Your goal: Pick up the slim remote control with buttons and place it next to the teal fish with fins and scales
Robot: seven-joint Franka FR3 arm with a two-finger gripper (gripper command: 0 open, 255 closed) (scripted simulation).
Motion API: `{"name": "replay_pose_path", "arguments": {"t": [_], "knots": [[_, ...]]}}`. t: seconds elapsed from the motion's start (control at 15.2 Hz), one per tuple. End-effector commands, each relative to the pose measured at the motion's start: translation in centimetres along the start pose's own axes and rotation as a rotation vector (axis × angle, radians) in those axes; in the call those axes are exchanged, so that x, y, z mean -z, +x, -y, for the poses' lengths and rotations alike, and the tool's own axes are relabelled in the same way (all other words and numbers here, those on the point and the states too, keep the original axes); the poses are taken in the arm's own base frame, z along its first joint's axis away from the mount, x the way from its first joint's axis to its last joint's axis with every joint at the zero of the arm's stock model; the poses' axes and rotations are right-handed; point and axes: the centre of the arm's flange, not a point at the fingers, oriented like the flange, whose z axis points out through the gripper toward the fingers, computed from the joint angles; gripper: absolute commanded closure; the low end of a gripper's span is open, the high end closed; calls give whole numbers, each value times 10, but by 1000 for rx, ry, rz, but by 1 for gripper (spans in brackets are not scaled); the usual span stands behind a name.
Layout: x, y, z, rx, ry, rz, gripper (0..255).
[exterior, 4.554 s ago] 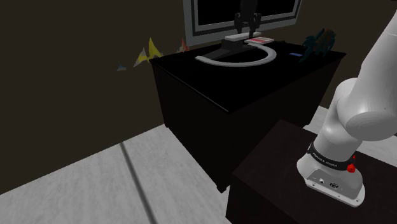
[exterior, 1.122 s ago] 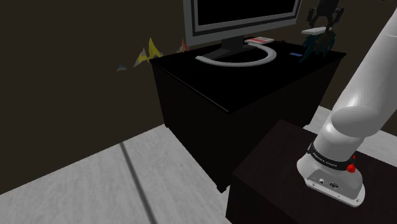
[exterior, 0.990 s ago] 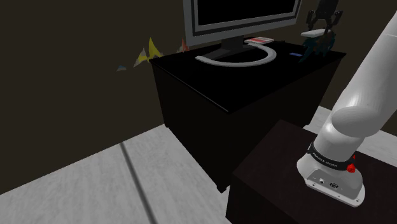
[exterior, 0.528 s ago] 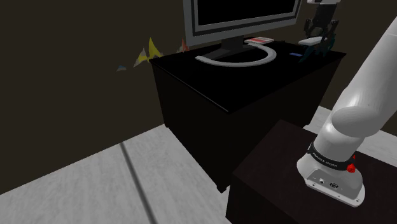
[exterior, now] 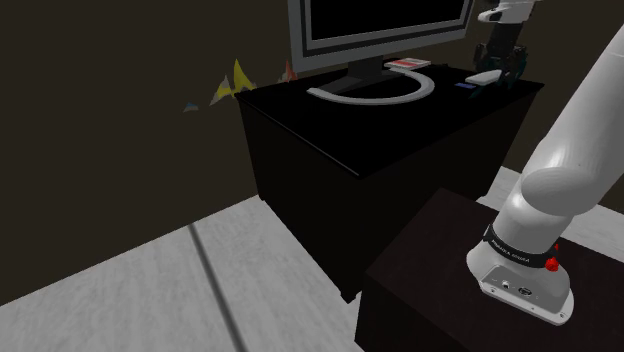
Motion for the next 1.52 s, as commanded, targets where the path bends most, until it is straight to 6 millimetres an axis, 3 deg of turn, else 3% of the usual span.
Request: {"name": "replay_pose_path", "arguments": {"t": [0.0,1.12,1.45], "knots": [[-10,-1,0,0,-1,0,255],[-100,-2,-1,0,-1,0,255],[-104,-2,-1,0,-1,0,255]]}}
